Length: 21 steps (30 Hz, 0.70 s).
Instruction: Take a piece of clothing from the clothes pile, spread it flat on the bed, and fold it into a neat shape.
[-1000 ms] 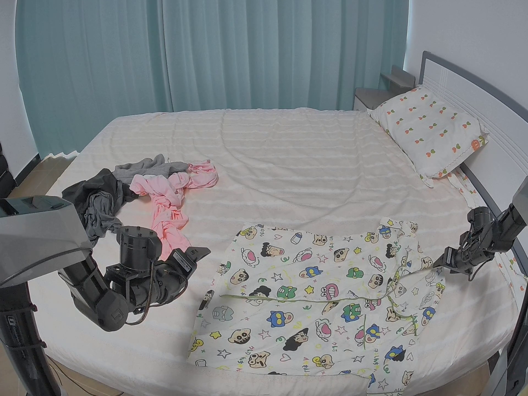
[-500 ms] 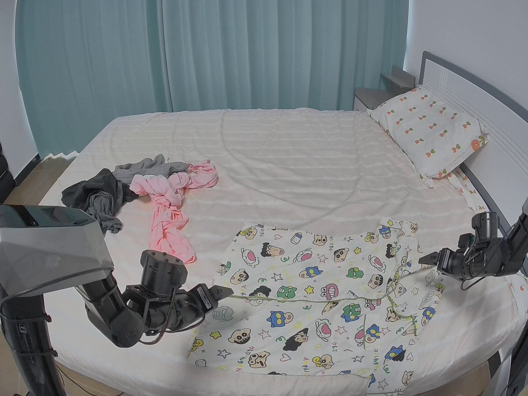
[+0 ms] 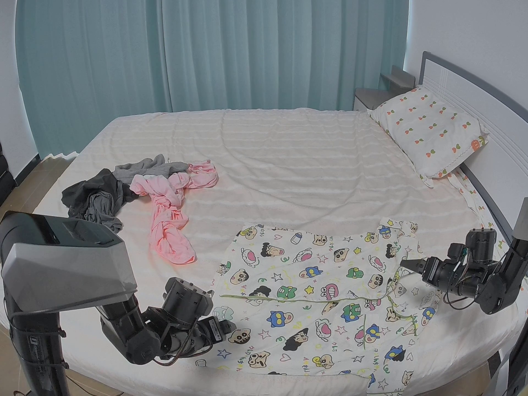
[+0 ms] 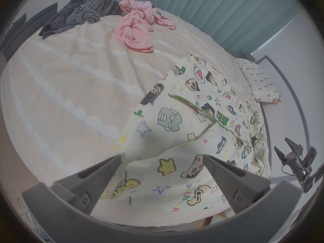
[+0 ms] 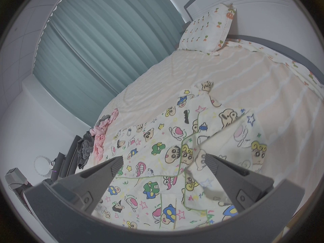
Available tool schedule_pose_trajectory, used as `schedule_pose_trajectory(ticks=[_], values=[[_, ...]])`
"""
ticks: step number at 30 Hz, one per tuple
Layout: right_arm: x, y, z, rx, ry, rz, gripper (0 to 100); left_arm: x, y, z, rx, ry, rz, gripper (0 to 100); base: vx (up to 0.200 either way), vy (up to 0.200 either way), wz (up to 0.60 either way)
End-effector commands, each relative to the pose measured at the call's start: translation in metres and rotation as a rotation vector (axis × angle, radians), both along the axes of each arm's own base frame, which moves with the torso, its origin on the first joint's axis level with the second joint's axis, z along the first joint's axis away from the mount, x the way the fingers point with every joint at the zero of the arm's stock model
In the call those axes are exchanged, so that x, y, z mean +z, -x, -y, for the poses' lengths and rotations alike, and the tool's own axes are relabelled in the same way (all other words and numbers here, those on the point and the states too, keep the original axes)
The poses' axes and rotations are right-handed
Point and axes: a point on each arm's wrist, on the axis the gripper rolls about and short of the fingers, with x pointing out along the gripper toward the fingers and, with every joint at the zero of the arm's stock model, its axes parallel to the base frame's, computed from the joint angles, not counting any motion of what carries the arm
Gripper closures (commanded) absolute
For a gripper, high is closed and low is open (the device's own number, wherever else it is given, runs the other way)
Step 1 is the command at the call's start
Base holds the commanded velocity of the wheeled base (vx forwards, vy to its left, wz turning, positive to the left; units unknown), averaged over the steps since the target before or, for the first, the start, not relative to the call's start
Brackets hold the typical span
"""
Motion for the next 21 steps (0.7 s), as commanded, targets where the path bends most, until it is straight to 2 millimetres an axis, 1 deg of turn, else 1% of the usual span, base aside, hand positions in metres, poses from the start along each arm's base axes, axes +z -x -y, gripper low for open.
schedule_pose_trajectory(ticks=[1,4,6,8,13,14,16,20,21], values=[[-0.010,0.003,-0.002,0.008,-0.003,-0.038,0,0.001,0.010,0.013,-0.035,0.009,-0.003,0,0.000,0.000,0.00],[-0.009,0.004,-0.002,0.008,-0.003,-0.036,0,0.009,0.014,0.020,-0.023,0.049,0.003,0,0.000,0.000,0.00],[-0.010,0.005,-0.002,0.008,-0.003,-0.038,0,0.010,0.015,0.022,-0.016,0.060,0.002,0,0.000,0.000,0.00],[-0.010,0.005,-0.002,0.008,-0.003,-0.039,0,0.014,0.020,0.027,0.003,0.092,-0.015,0,0.000,0.000,0.00],[-0.009,0.007,-0.002,0.010,-0.004,-0.038,0,0.011,0.032,0.030,-0.017,0.081,-0.043,0,0.000,0.000,0.00],[-0.009,0.007,-0.002,0.010,-0.004,-0.035,0,0.009,0.034,0.031,-0.026,0.076,-0.050,100,0.000,0.000,0.00],[-0.009,0.008,-0.002,0.011,-0.005,-0.030,0,0.008,0.039,0.034,-0.049,0.068,-0.053,100,0.000,0.000,0.00],[-0.008,0.010,-0.003,0.026,-0.015,-0.016,0,0.006,0.042,0.037,-0.091,0.049,-0.040,100,0.000,0.000,0.00],[-0.008,0.012,-0.003,0.036,-0.022,-0.011,0,0.005,0.044,0.040,-0.120,0.043,-0.022,100,0.000,0.000,0.00]])
